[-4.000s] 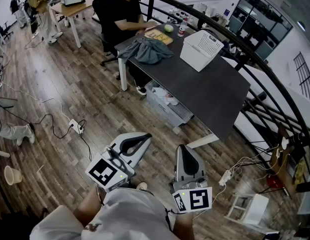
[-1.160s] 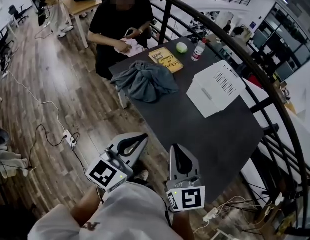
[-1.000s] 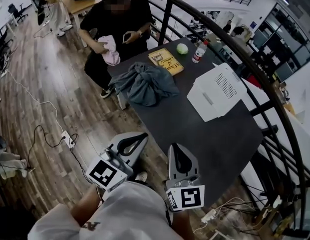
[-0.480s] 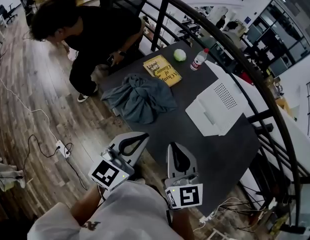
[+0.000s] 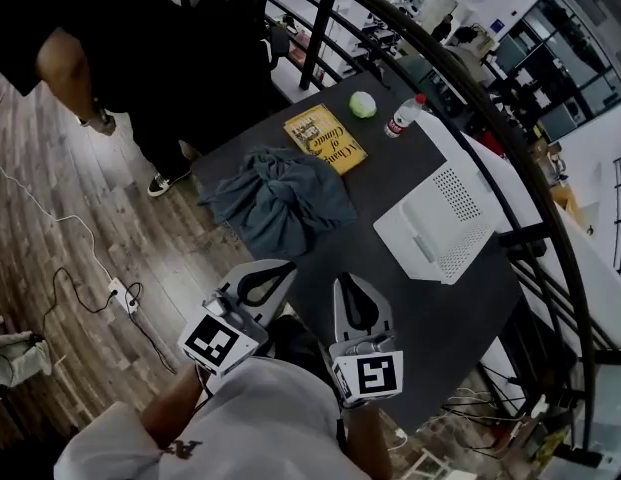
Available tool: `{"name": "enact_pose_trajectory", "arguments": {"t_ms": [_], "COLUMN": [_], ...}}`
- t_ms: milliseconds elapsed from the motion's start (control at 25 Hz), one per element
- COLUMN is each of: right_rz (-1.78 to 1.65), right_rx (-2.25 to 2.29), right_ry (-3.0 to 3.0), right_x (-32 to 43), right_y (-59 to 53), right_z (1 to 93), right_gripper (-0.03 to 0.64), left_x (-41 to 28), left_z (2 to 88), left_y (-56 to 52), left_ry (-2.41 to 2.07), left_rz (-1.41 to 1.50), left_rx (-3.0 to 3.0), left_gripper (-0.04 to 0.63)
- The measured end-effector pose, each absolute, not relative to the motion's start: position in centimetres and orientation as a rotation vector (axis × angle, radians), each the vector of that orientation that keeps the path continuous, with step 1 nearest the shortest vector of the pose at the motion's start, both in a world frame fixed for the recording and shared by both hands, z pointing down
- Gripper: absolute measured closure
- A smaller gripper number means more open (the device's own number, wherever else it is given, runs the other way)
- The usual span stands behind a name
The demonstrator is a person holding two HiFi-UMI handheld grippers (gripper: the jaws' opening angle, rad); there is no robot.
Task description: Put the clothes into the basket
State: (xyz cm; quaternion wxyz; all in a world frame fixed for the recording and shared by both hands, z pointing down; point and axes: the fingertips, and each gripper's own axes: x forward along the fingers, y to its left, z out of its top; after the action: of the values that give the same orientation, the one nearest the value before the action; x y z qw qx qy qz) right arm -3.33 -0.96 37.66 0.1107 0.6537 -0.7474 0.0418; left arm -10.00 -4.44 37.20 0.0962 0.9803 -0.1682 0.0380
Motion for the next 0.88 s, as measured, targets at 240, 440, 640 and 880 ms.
{"name": "enact_pose_trajectory", "arguments": {"t_ms": [240,440,640,880], "right_rz": [0.137,0.199,0.256,0.274], "right_rx": [1.811,1.693,1.602,1.510], "right_ry": [-2.227,-2.240,-2.239,-2.217], "right_x": [-2.1,-1.3,-1.1,-1.1], "right_y": [-4.5,-7.0,-8.9,-11.2], "right_z": [40.5,43.6,47.1,50.4], "right_gripper": [0.594,0.545,0.488,0.442], "left_x": [-9.2,-8.4,-7.7,-7.3], "left_z": [38.6,39.7,41.7,43.6], "left_y": [-7.2,-8.9,-10.1,-11.4], "left_ry": [-0.592,-0.645,-0.677,-0.691], "left_rz": [0.143,0.168,0.214,0.255], "left_rx": [2.905,2.876,2.854,2.828], "left_gripper": [0.591,0.591,0.591,0.591]}}
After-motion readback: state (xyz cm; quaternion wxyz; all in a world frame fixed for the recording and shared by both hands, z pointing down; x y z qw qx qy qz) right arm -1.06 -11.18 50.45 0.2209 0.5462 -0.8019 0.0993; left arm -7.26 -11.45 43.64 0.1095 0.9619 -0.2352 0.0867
